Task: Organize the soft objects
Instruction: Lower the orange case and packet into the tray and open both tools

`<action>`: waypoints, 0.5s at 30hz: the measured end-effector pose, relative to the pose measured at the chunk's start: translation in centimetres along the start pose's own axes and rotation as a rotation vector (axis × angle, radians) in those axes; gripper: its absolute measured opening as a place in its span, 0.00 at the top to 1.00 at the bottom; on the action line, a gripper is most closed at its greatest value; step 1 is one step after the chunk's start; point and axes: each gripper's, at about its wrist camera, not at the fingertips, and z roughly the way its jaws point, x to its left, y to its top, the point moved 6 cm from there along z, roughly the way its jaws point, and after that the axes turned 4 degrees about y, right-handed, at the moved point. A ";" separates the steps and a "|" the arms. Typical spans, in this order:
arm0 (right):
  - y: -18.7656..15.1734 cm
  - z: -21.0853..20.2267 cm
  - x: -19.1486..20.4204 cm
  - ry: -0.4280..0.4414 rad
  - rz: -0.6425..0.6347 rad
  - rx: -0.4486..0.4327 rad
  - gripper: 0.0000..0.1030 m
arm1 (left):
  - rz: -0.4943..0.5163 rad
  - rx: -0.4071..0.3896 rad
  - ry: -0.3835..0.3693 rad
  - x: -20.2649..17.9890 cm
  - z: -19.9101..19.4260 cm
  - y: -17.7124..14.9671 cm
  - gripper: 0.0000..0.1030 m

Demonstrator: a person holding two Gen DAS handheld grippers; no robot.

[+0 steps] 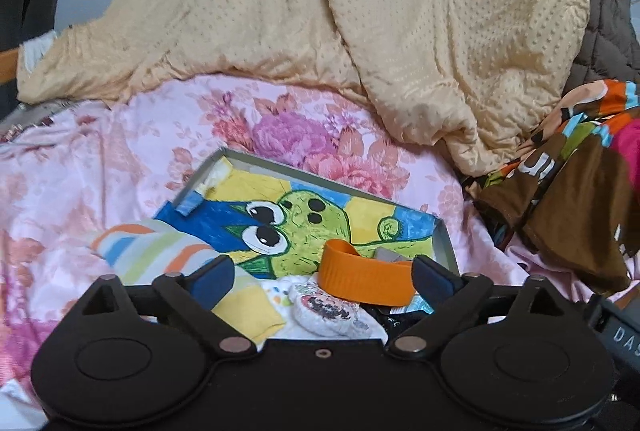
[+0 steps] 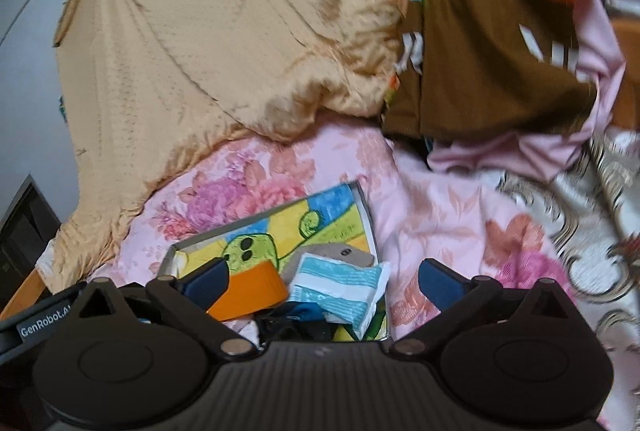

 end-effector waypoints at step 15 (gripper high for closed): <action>-2.4 -7.4 4.6 0.002 -0.198 -0.019 0.00 | 0.038 -0.080 0.021 2.9 -10.6 -1.7 0.01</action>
